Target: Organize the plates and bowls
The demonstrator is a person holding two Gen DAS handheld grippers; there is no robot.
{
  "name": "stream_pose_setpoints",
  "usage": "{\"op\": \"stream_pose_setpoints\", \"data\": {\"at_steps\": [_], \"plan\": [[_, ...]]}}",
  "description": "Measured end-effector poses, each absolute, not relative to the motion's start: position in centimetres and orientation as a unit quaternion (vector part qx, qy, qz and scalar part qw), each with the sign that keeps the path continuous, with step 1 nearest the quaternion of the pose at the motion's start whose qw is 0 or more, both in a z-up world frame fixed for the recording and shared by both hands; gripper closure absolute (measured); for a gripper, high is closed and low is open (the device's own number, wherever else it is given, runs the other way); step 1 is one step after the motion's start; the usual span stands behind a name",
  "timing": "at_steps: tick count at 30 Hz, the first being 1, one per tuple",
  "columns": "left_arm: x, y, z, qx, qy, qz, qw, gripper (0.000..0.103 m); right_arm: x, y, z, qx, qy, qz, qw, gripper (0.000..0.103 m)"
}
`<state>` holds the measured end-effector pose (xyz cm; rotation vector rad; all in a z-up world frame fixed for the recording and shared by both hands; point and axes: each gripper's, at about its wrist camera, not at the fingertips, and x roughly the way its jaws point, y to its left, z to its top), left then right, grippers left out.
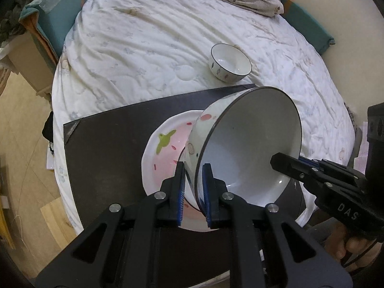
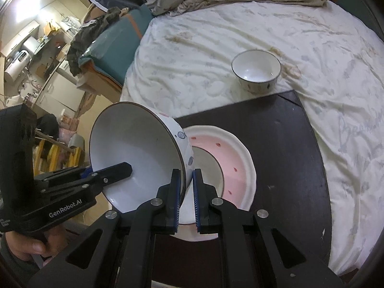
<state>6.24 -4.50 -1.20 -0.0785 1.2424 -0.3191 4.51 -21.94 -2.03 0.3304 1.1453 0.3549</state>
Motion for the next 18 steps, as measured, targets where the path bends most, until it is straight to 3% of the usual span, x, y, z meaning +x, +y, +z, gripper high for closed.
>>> {"op": "stream_pose_setpoints", "data": {"at_steps": [18], "plan": [[6.4,-6.5,-4.9,0.002,0.632,-0.138,0.763,0.092,4.5,-23.3,-6.1,0.178,0.601,0.136,0.767,0.092]]}}
